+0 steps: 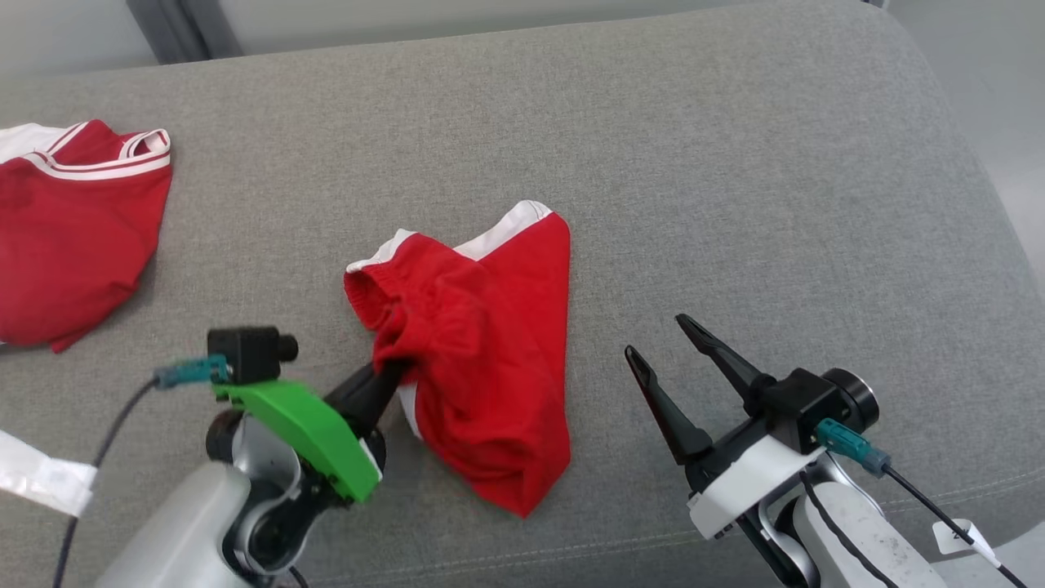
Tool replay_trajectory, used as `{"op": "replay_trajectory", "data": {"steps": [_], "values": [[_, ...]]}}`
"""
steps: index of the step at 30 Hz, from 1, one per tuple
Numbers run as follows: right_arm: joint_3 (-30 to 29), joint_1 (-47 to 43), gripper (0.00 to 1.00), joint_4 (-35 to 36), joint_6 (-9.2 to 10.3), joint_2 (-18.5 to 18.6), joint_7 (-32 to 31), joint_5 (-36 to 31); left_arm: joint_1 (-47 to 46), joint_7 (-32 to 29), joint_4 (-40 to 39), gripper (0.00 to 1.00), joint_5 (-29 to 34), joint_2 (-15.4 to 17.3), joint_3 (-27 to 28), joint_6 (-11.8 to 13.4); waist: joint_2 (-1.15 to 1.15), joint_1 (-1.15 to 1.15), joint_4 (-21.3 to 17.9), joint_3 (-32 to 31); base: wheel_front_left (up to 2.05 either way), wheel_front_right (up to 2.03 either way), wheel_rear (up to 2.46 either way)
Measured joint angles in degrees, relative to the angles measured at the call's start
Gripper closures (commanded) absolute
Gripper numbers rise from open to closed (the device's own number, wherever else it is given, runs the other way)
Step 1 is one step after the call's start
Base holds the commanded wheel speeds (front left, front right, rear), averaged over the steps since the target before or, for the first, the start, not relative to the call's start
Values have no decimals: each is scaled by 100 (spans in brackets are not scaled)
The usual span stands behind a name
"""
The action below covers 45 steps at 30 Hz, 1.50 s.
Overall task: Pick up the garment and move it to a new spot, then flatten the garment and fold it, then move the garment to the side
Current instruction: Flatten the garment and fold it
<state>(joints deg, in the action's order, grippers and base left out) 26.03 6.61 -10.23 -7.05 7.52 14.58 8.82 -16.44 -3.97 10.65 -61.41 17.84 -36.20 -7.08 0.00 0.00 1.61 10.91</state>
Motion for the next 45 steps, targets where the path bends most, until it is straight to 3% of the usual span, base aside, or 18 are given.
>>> {"op": "replay_trajectory", "data": {"steps": [7, 13, 20, 31, 40, 45], "values": [[60, -4, 0, 1, 0, -218, 1, 100, -822, -573, -1115, 100, -578, 94, 491, 47, 0, 0, -115, -89, 0, 0, 0], [153, -14, 0, -1, 0, -311, 0, 136, -1349, -983, -1689, 100, -959, -47, 844, 693, 0, 0, -276, -179, 0, 0, 0], [296, -21, 0, 0, 0, -382, 0, 186, -2212, -1378, -1937, 100, -710, 9, 943, 1426, 0, 0, -498, -257, 0, 0, 0], [528, -71, 0, 1, 0, -404, 0, 277, -3323, -1878, -1512, 100, -44, 93, 1150, 1450, 0, 0, -795, -365, 0, 0, 0], [699, -96, 0, 0, 0, -404, 0, 410, -3433, -2481, -170, 100, 333, -447, 1283, 1448, 0, 0, -803, -389, 0, 0, 0], [899, -85, 0, 13, -1, -404, 1, 437, -3287, -2606, 673, 100, 286, -1162, 1900, 1448, 0, 0, -828, -314, 0, 0, 0]]}}
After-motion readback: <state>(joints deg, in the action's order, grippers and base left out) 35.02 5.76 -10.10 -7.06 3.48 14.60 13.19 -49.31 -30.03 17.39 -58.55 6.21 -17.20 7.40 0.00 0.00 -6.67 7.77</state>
